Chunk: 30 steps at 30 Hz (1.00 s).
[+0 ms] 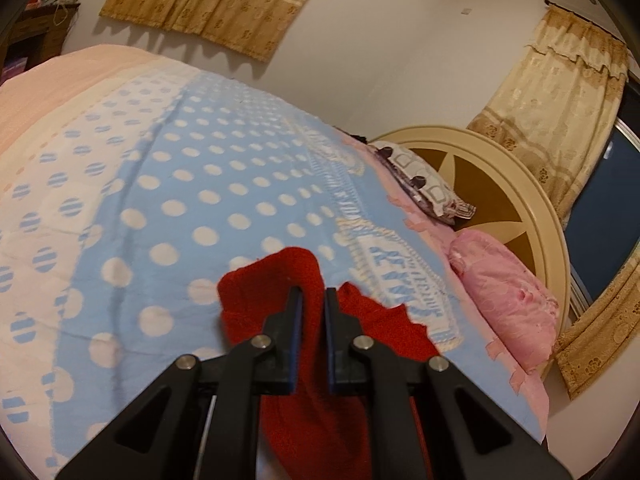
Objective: Fold small clothes
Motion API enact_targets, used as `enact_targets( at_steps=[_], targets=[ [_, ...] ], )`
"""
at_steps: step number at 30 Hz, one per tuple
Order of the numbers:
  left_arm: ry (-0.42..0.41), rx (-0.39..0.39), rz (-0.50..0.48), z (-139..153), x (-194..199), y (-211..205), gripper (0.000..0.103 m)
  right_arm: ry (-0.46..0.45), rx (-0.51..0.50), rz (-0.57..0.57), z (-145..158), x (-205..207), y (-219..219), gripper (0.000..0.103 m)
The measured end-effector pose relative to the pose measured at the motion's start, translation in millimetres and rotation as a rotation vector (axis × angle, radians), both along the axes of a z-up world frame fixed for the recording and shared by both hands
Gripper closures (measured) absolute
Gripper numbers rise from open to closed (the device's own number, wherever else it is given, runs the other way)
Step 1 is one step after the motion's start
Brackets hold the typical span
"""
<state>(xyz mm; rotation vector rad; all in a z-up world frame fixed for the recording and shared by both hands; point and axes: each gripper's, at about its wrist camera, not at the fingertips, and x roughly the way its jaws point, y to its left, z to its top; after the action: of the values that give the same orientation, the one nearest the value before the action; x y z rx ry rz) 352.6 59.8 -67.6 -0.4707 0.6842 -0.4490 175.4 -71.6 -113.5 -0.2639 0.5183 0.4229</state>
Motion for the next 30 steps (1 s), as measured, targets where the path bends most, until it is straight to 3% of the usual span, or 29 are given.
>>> enact_targets(
  at_steps=[11, 23, 30],
  targets=[
    [-0.021, 0.018, -0.064, 13.2, 12.7, -61.6, 0.093, 0.044, 0.087, -0.101, 2.4, 5.0, -52.2, 0.092],
    [-0.016, 0.108, -0.159, 9.8, 27.8, -143.2, 0.093, 0.105, 0.167, -0.234, 1.6, 8.7, -113.5, 0.092],
    [-0.011, 0.233, -0.245, -0.5, 35.3, -201.0, 0.093, 0.23, 0.293, -0.312, -18.4, 13.2, -150.6, 0.092]
  ],
)
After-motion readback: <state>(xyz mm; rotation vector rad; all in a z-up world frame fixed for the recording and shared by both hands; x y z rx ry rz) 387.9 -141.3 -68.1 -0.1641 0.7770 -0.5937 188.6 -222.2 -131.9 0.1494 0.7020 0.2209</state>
